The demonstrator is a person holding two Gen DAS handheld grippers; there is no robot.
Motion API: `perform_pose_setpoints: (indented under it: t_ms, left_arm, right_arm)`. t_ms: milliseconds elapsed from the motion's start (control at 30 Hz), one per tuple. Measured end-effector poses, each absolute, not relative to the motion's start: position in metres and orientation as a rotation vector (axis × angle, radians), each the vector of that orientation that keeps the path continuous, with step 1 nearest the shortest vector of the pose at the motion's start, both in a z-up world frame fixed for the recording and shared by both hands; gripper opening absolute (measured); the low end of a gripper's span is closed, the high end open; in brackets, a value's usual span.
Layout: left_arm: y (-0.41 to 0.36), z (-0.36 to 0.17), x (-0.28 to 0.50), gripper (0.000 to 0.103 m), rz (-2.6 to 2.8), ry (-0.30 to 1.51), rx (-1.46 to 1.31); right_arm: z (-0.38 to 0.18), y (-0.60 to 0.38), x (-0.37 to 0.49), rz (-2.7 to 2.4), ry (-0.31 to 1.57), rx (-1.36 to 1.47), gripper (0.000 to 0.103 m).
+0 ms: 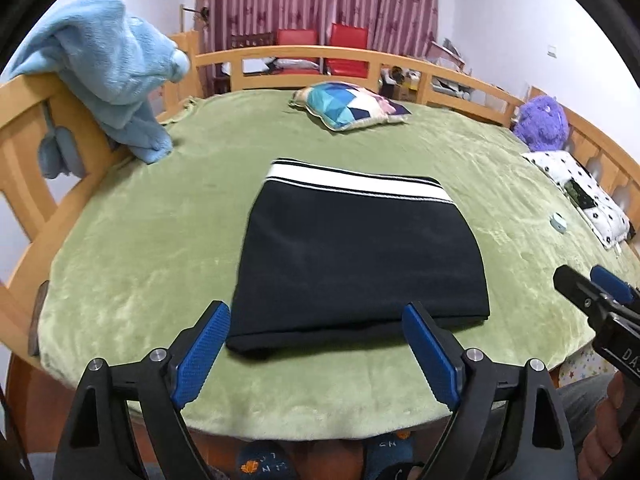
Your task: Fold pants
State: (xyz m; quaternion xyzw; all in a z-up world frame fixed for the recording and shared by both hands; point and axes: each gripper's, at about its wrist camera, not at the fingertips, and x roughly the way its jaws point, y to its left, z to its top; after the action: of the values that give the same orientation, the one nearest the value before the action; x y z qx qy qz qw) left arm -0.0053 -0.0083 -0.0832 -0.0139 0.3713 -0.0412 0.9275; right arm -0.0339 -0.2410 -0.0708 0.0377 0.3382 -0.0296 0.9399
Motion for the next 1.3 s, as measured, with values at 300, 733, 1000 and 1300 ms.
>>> perform_pose_setpoints:
  t_ms: [300,733,1000,1300]
  left_arm:
    - [-0.003,-0.07,-0.026,0.092,-0.062,0.71,-0.038]
    - [-0.003,-0.07,-0.032,0.092,-0.067,0.712,-0.039]
    - [-0.003,-0.07,-0.032,0.092,-0.07,0.714,-0.045]
    - [-0.006,-0.07,-0.032,0.092,-0.081,0.715,-0.041]
  right_arm:
    - [-0.066,-0.234,-0.044,-0.104,0.695,0.058,0.099]
    - [-0.061,-0.219,-0.05,-0.096,0.68,0.044,0.1]
    - [-0.06,-0.219,-0.052,-0.103,0.675,0.044,0.1]
    - [-0.058,-0.221,-0.052,-0.106,0.677,0.037,0.1]
